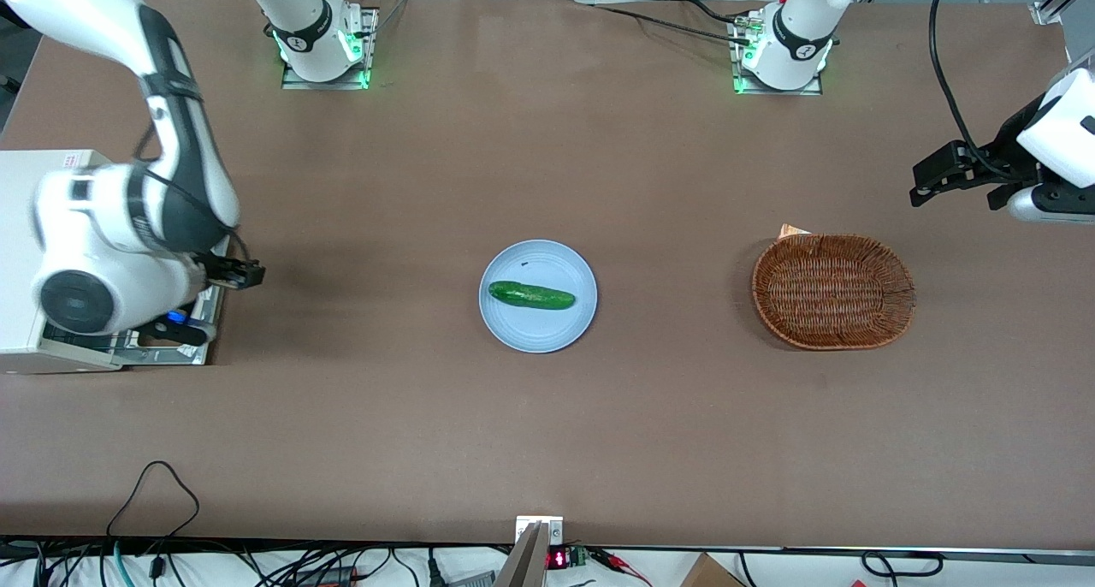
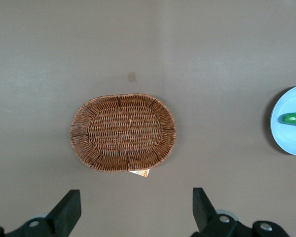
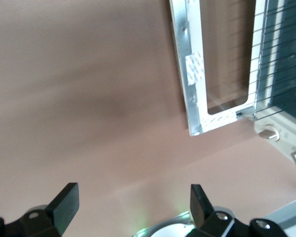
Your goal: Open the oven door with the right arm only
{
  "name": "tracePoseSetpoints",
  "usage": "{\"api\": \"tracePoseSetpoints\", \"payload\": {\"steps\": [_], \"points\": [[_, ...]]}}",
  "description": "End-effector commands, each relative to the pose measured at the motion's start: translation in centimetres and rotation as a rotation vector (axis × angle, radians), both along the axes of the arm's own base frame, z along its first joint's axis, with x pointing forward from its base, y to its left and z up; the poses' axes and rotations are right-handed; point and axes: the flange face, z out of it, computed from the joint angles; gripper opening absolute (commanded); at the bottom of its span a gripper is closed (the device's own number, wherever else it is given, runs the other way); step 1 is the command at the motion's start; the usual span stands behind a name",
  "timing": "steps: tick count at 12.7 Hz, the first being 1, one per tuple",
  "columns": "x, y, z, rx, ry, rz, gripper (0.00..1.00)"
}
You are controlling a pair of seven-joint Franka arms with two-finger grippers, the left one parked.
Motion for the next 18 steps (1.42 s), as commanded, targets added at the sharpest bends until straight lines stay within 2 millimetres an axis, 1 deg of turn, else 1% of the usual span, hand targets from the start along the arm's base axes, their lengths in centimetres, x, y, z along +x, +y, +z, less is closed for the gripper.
{"api": "tracePoseSetpoints", "payload": {"steps": [1,2,4,6,8,9,10,11,12,13,14,15,16,17,18], "points": [[-1.3,-1.8,5.5,0.122,-0.040,-0.013,1.00],[-1.7,-1.7,7.2,0.139,-0.059,-0.016,1.00],[-2.5,-1.5,10.0,0.146,-0.091,-0.011,1.00],[-3.4,-1.1,12.8,0.167,-0.126,0.037,1.00],[-3.5,-0.8,13.4,0.191,-0.138,0.042,1.00],[-4.1,-0.7,15.4,0.217,-0.169,0.042,1.00],[-4.6,-0.7,16.2,0.233,-0.179,0.063,1.00],[-4.9,-0.4,16.7,0.241,-0.194,0.088,1.00],[-5.9,-0.4,17.3,0.242,-0.203,0.092,1.00],[-7.5,-0.4,16.5,0.236,-0.197,0.119,1.00],[-9.1,-0.1,16.1,0.237,-0.264,0.143,1.00],[-10.3,0.2,15.9,0.234,-0.332,0.152,1.00],[-10.5,0.8,15.8,0.224,-0.380,0.172,1.00],[-9.9,1.4,16.0,0.217,-0.430,0.190,1.00],[-9.8,1.8,15.7,0.214,-0.446,0.204,1.00]]}}
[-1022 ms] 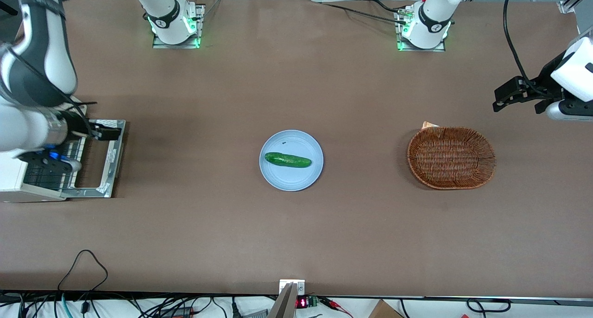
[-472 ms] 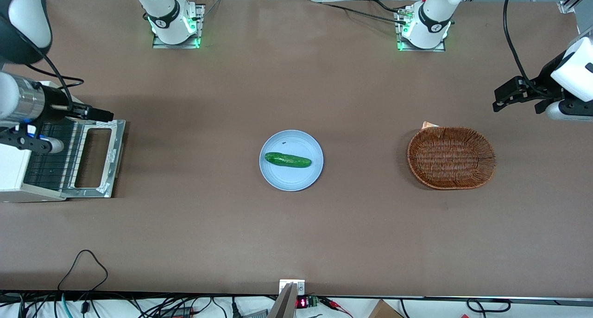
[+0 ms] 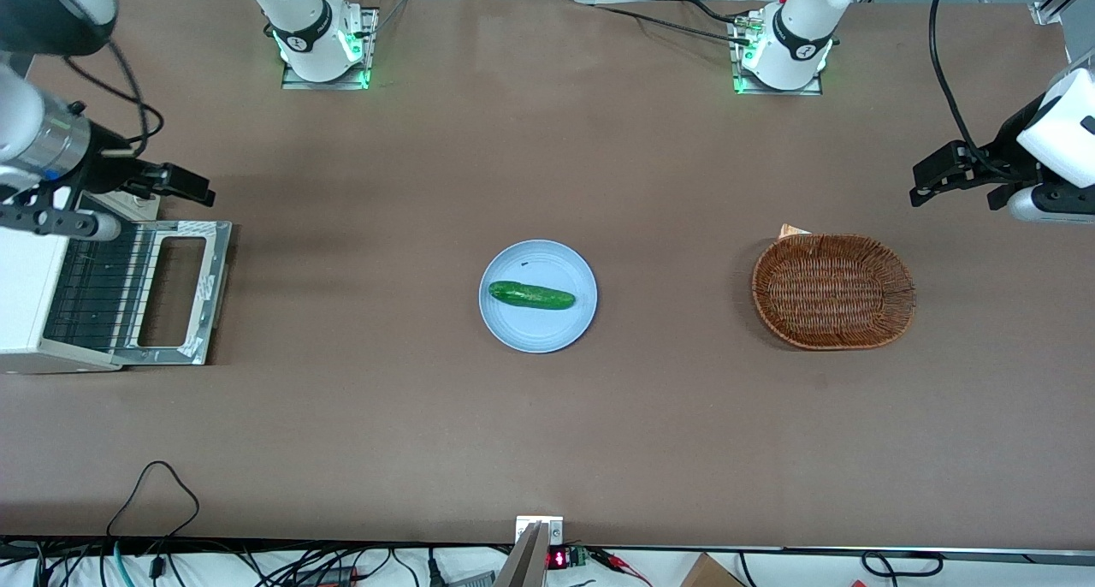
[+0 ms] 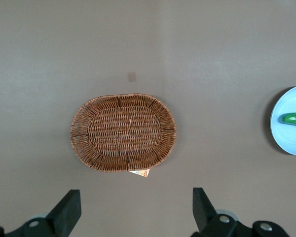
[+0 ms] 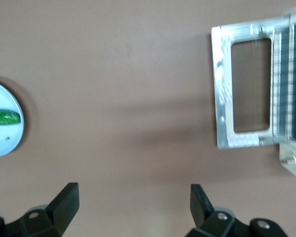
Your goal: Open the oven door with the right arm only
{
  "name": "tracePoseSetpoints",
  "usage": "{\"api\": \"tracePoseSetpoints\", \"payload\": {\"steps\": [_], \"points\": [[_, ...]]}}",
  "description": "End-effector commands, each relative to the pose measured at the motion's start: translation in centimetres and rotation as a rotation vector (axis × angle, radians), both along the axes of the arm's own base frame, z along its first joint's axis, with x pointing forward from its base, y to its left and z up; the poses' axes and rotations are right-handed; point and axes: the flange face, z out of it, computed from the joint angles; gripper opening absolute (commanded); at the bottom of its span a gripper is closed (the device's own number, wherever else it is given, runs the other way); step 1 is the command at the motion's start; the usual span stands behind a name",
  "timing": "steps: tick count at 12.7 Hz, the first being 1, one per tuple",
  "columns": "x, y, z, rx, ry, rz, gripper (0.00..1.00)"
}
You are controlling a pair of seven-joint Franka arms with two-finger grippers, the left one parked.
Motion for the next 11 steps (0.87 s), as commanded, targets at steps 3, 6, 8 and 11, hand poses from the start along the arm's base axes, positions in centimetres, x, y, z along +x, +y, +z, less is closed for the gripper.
{"api": "tracePoseSetpoints", "payload": {"steps": [3,6,8,11], "points": [[-1.4,0.0,0.3,-0.011,-0.014,0.087,1.00],[-1.2,-1.2,0.6,-0.007,-0.019,0.157,1.00],[-1.0,-1.4,0.8,-0.005,-0.020,0.192,1.00],[-0.7,-1.8,1.3,-0.031,-0.014,0.197,1.00]]}}
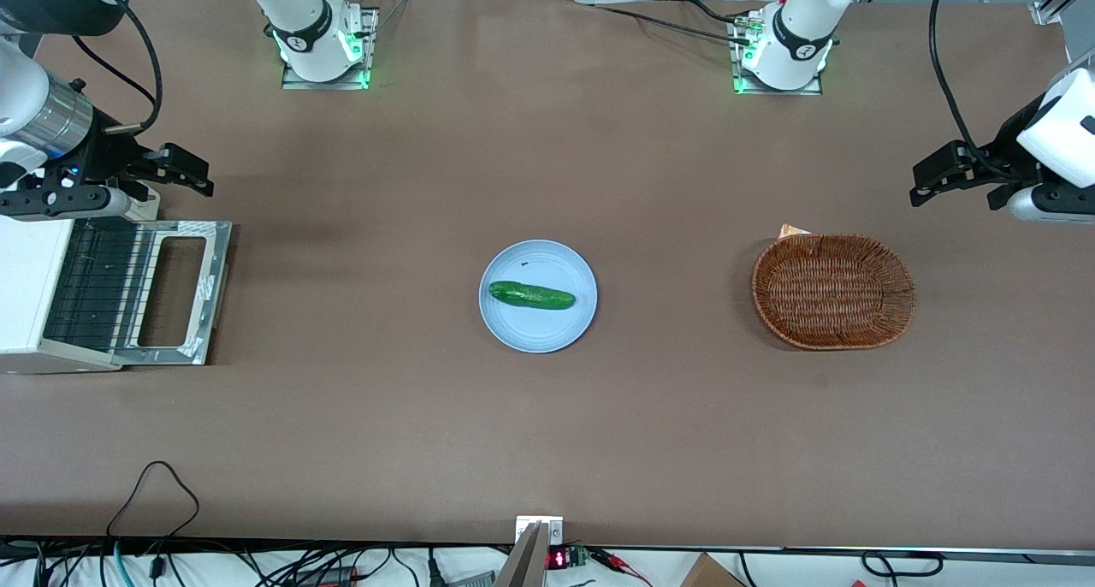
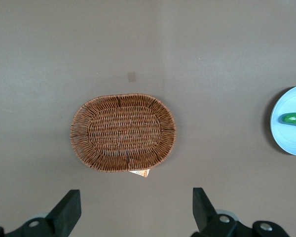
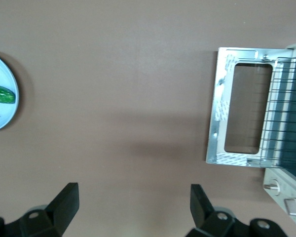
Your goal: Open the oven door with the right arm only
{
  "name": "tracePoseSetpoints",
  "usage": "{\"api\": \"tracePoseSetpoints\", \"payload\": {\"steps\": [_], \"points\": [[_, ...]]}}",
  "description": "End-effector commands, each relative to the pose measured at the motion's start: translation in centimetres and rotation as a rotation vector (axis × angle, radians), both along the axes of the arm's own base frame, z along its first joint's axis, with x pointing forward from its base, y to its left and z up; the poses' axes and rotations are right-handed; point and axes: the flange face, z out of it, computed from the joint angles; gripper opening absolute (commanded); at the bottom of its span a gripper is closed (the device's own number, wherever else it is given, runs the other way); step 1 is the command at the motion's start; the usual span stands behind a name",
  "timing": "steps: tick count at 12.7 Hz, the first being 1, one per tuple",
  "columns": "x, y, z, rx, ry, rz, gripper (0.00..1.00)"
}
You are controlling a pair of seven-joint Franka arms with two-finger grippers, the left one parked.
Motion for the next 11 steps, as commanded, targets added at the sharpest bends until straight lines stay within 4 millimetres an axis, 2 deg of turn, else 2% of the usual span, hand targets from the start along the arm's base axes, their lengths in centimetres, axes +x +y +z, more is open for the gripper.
{"api": "tracePoseSetpoints", "payload": {"steps": [1,3,6,11], "points": [[0.5,-0.4,0.9,-0.018,0.003,0.015,1.00],[0.6,-0.5,0.8,-0.015,0.005,0.007,1.00],[0.8,-1.8,1.3,-0.010,0.000,-0.014,1.00],[1.0,-1.7,1.1,-0.010,0.006,-0.012,1.00]]}}
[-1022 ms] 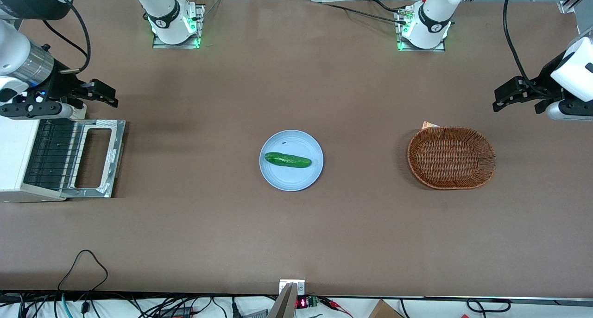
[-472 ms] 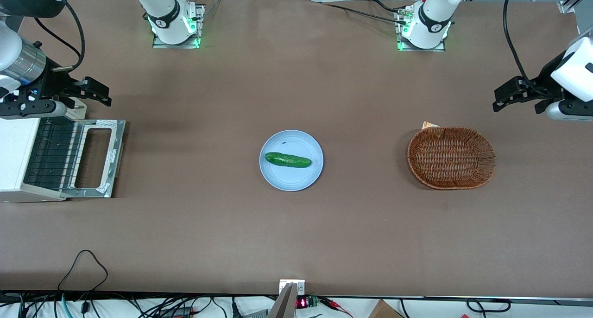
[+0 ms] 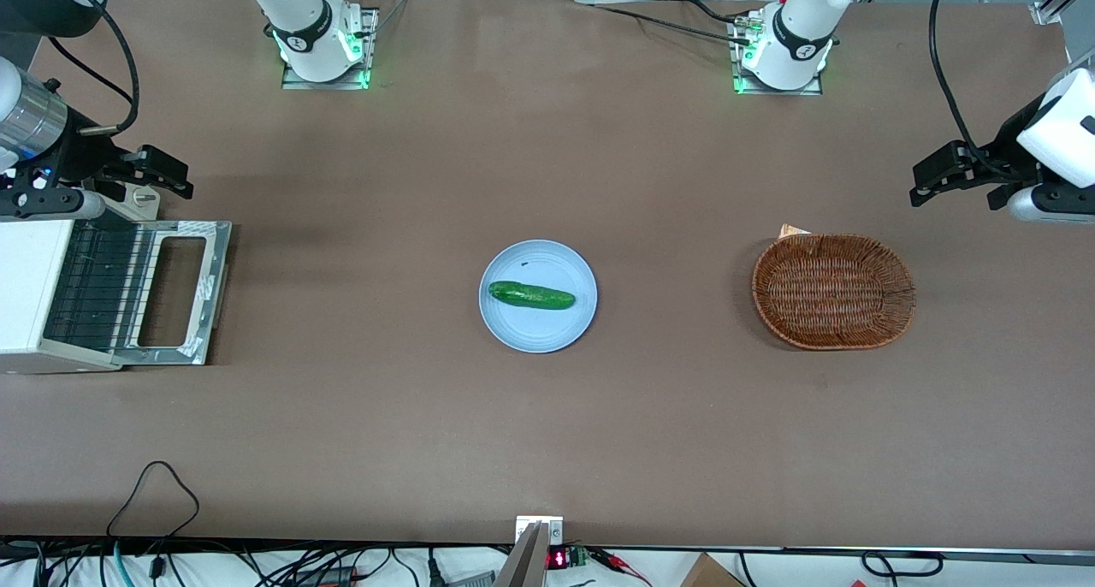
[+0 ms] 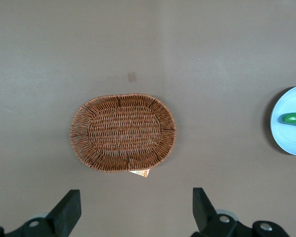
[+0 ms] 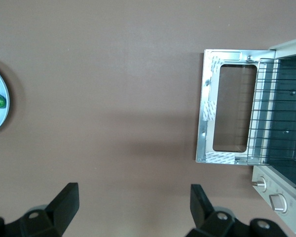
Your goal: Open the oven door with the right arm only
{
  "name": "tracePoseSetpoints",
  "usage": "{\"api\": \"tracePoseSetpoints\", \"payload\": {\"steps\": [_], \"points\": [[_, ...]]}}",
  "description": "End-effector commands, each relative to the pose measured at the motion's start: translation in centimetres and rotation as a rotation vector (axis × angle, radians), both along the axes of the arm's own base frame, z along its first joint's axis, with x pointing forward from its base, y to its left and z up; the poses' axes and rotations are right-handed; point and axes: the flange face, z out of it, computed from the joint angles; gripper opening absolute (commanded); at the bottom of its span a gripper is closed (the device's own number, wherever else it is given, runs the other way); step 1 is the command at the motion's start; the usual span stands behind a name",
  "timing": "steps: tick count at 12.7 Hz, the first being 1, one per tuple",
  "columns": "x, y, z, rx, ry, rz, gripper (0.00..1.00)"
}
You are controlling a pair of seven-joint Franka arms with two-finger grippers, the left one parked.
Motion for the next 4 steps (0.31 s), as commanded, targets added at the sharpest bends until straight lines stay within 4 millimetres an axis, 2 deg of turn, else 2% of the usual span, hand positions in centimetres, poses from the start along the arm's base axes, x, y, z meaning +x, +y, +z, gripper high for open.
{"api": "tracePoseSetpoints", "payload": {"steps": [1,4], "points": [[0.36,-0.10,0.42,-0.003,0.008,0.011,1.00],[0.31,-0.10,0.38,-0.002,0.012,0.015,1.00]]}}
